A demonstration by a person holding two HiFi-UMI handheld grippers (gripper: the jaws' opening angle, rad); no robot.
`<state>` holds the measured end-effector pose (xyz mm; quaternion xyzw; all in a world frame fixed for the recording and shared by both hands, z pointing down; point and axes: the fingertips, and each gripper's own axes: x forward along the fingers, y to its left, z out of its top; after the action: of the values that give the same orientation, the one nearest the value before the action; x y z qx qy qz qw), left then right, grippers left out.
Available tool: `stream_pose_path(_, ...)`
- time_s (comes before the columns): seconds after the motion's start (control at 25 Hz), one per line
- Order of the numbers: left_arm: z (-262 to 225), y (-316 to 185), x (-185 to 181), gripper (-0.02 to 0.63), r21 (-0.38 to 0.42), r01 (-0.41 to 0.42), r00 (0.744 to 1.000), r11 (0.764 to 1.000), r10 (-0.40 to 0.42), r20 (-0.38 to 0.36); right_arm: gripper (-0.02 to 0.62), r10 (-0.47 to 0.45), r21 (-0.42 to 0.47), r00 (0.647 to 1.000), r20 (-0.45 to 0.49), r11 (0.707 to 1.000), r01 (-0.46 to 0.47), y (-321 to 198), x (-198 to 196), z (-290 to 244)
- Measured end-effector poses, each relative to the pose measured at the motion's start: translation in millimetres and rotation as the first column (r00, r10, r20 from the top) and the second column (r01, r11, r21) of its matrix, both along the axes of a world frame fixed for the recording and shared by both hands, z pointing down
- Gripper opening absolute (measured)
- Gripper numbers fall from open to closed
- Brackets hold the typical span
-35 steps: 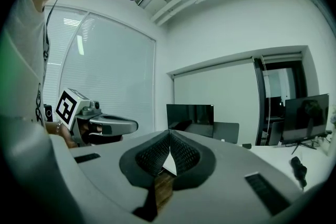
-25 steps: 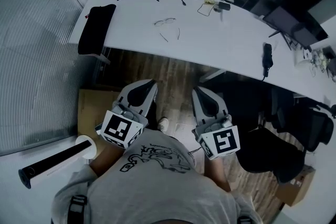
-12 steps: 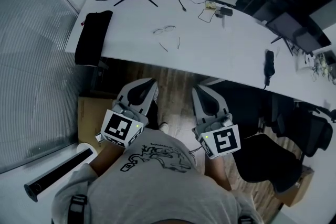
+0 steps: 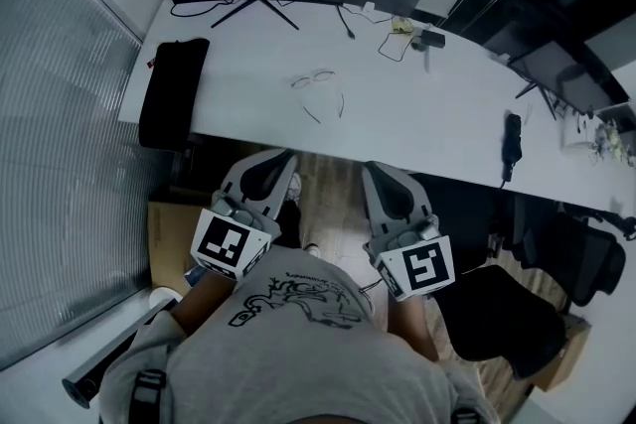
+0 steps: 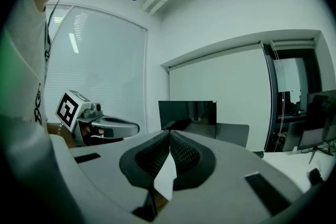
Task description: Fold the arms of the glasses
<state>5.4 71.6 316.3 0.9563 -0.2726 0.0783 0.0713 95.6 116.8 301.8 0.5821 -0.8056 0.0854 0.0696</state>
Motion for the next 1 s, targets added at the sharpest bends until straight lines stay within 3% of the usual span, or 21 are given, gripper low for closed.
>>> stream_pose_path(0.88, 36, -194, 8, 0.023, -0.048, -0.080, 0.996, 0.996, 0.082, 0.044, 0.009, 0.041, -0.054, 0.998, -0.041, 0.998, -0.043, -194, 2, 21)
stream_pose_path(1.0, 49, -212, 11, 0.023, -0.036, -0.095, 0.994, 0.995, 0.097, 0.054, 0.009, 0.062, -0.026, 0.997, -0.043, 0.998, -0.063, -214, 5, 25)
